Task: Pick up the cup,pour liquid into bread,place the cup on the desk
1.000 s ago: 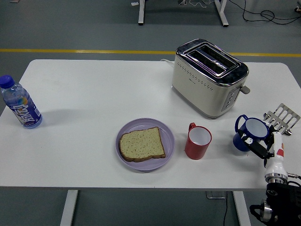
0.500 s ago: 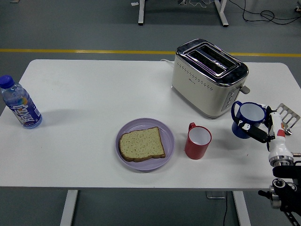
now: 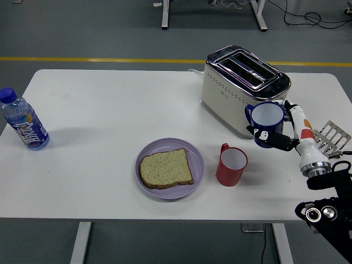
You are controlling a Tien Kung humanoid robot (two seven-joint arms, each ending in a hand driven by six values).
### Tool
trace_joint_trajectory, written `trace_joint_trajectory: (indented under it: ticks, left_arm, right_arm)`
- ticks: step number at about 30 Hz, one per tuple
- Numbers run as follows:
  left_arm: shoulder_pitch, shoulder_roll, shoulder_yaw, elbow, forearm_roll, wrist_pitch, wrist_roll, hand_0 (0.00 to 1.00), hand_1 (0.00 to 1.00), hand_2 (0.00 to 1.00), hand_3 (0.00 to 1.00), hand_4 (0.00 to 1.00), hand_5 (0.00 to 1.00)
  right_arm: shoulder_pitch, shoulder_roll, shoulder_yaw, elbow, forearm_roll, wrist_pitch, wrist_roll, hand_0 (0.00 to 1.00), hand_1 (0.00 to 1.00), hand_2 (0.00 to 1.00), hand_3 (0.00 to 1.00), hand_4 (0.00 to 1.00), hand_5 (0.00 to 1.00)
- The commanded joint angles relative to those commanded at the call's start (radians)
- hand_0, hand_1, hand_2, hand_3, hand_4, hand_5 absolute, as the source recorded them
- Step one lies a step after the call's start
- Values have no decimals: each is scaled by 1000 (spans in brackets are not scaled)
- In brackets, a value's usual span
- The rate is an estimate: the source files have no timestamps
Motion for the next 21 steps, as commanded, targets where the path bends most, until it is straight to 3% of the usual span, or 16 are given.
trace_joint_trajectory:
  ticks: [21]
  left_arm:
    - [0, 3, 4, 0, -9, 4, -4, 682, 687, 694, 546, 254, 998]
  right_arm:
    - [258, 111, -188, -112, -275, 64, -145, 294, 227, 396, 386, 825, 120]
